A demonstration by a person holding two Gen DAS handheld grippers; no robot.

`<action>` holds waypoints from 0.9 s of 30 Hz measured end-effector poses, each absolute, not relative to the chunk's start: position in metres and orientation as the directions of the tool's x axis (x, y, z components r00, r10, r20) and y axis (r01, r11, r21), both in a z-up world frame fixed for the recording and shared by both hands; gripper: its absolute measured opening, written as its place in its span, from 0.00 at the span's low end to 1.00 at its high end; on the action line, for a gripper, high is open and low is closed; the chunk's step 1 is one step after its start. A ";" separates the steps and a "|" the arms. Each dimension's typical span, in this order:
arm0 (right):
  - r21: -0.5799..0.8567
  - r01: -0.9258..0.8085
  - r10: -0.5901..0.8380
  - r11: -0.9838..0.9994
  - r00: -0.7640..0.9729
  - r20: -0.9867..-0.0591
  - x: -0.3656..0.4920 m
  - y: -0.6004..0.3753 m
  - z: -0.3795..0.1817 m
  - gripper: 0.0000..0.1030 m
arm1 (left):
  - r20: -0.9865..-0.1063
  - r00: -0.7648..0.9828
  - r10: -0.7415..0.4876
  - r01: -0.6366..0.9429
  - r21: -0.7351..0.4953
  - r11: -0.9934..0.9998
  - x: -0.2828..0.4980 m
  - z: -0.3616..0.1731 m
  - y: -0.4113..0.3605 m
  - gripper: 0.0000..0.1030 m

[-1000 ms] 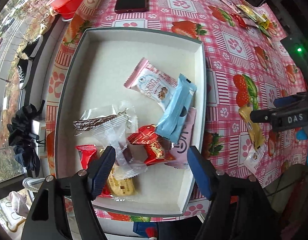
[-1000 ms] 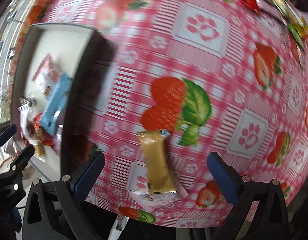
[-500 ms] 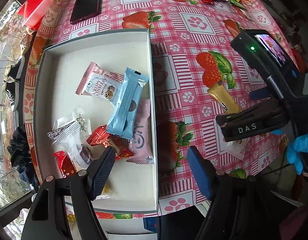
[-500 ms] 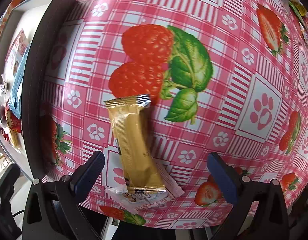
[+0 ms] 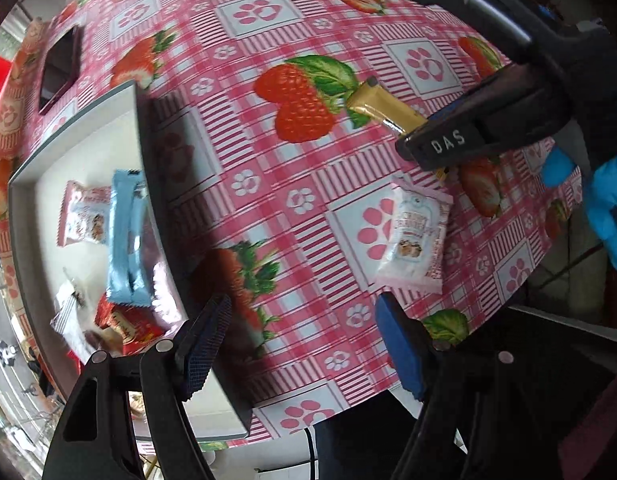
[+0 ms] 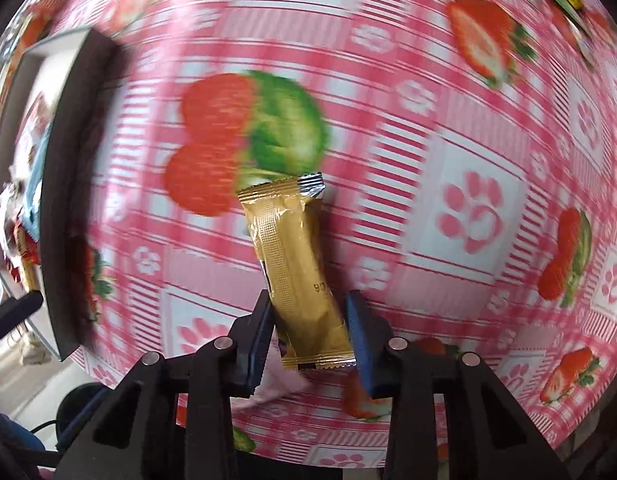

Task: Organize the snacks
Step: 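Grasp the gold bar with the right tool while the left tool grasps a cranberry packet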

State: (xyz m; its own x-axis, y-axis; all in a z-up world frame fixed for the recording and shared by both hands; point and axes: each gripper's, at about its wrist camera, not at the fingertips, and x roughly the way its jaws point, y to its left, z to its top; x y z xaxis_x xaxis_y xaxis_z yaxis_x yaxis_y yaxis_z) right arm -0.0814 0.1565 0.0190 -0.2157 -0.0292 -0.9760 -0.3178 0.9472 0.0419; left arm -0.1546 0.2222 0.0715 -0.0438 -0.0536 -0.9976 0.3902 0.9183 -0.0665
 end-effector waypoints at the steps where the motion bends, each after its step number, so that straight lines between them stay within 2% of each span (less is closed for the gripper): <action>1: 0.032 -0.296 -0.034 0.955 -0.215 -0.976 -0.082 0.142 0.020 0.37 | -0.997 -0.047 -0.054 0.409 -0.069 0.910 -0.155 0.069 0.214 0.76; 9: 0.013 -0.131 -0.020 0.991 -0.248 -0.969 -0.110 0.047 0.025 0.37 | -0.995 -0.078 -0.067 0.469 -0.096 0.878 -0.151 0.042 0.150 0.76; 10: 0.029 -0.119 -0.002 0.992 -0.248 -0.969 -0.112 0.041 0.026 0.40 | -0.994 -0.084 -0.063 0.465 -0.095 0.880 -0.150 0.037 0.145 0.76; 11: 0.041 -0.103 0.014 0.994 -0.251 -0.968 -0.116 0.035 0.027 0.55 | -0.994 -0.091 -0.055 0.461 -0.091 0.882 -0.150 0.031 0.140 0.76; 12: 0.037 -0.089 0.014 0.995 -0.251 -0.968 -0.119 0.030 0.029 0.65 | -0.995 -0.093 -0.039 0.456 -0.077 0.887 -0.150 0.025 0.136 0.77; 13: 0.035 -0.077 0.015 0.996 -0.247 -0.969 -0.122 0.021 0.028 0.82 | -0.996 -0.089 -0.006 0.451 -0.046 0.891 -0.148 0.018 0.132 0.76; 15: 0.040 -0.059 0.025 0.997 -0.230 -0.973 -0.126 0.013 0.033 0.83 | -0.998 -0.041 0.052 0.445 0.028 0.895 -0.150 0.012 0.126 0.81; 19: 0.042 -0.064 0.025 0.997 -0.243 -0.970 -0.121 -0.014 0.017 0.83 | -0.997 -0.003 0.080 0.331 0.074 0.941 -0.128 0.013 0.152 0.82; 22: 0.053 -0.071 0.034 0.996 -0.246 -0.969 -0.115 -0.005 0.009 0.83 | -0.999 -0.039 0.035 0.203 0.026 0.979 -0.110 0.011 0.178 0.82; 25: 0.056 -0.093 0.031 0.994 -0.246 -0.969 -0.115 0.006 0.005 0.83 | -0.999 -0.046 0.019 0.190 0.009 0.982 -0.106 0.011 0.183 0.85; 27: 0.046 -0.111 0.016 0.993 -0.259 -0.966 -0.116 0.014 -0.001 1.00 | -0.999 -0.045 0.031 0.205 0.021 0.978 -0.105 0.008 0.181 0.89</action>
